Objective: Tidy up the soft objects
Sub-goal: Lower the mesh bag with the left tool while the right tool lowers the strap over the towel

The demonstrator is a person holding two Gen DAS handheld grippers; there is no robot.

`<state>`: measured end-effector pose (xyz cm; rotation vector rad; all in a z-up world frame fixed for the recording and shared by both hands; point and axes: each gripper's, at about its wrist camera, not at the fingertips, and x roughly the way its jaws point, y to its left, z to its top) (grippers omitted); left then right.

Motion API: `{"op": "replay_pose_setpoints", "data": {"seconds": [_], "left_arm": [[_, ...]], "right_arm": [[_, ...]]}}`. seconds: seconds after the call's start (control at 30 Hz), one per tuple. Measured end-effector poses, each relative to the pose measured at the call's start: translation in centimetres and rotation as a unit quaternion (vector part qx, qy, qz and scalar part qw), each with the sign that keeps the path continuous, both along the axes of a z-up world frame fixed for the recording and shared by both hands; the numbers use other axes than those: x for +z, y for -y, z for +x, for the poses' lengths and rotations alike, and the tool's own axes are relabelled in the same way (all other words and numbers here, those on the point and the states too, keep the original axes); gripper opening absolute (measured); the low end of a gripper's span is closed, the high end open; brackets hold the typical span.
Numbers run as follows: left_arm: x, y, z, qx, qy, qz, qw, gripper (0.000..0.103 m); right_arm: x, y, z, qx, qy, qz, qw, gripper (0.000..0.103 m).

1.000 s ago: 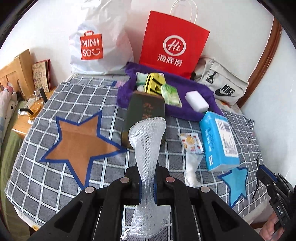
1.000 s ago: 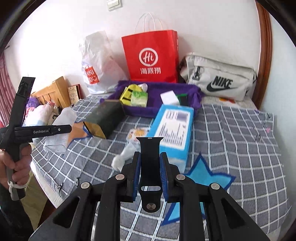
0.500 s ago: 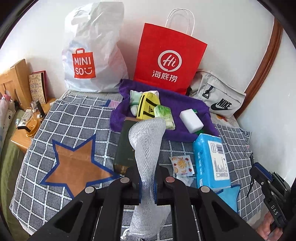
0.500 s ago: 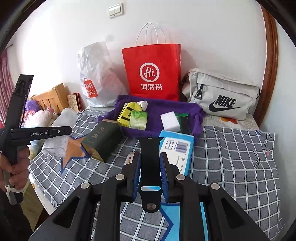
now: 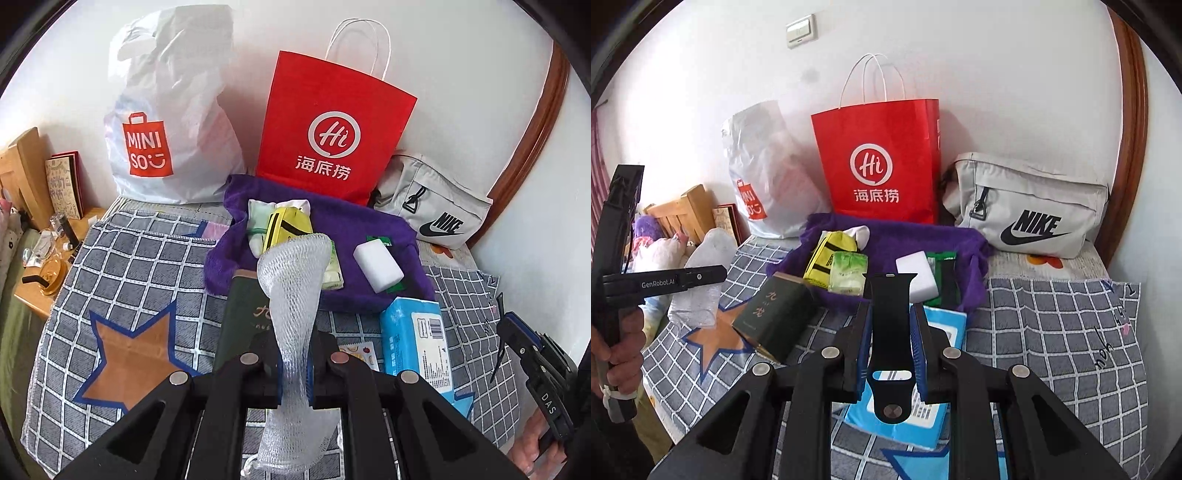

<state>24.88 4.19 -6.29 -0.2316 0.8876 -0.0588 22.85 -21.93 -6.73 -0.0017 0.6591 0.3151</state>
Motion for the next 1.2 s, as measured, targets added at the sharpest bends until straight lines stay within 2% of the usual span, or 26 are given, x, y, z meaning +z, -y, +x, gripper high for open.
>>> {"op": "replay_pose_setpoints", "data": {"seconds": [0.63, 1.03, 1.2], "left_arm": [[-0.5, 0.1, 7.9, -0.014, -0.008, -0.003, 0.9999, 0.009], [-0.9, 0.1, 13.0, -0.009, -0.015, -0.021, 0.9996, 0.009], [-1.6, 0.7, 14.8, -0.011, -0.021, -0.022, 0.9995, 0.009]], "right_arm": [[0.2, -0.2, 8.4, -0.015, -0.001, -0.001, 1.0, 0.02], [1.0, -0.3, 14.1, -0.026, 0.012, 0.002, 1.0, 0.02], [0.4, -0.1, 16.5, -0.032, 0.008, 0.01, 0.999, 0.02]]}}
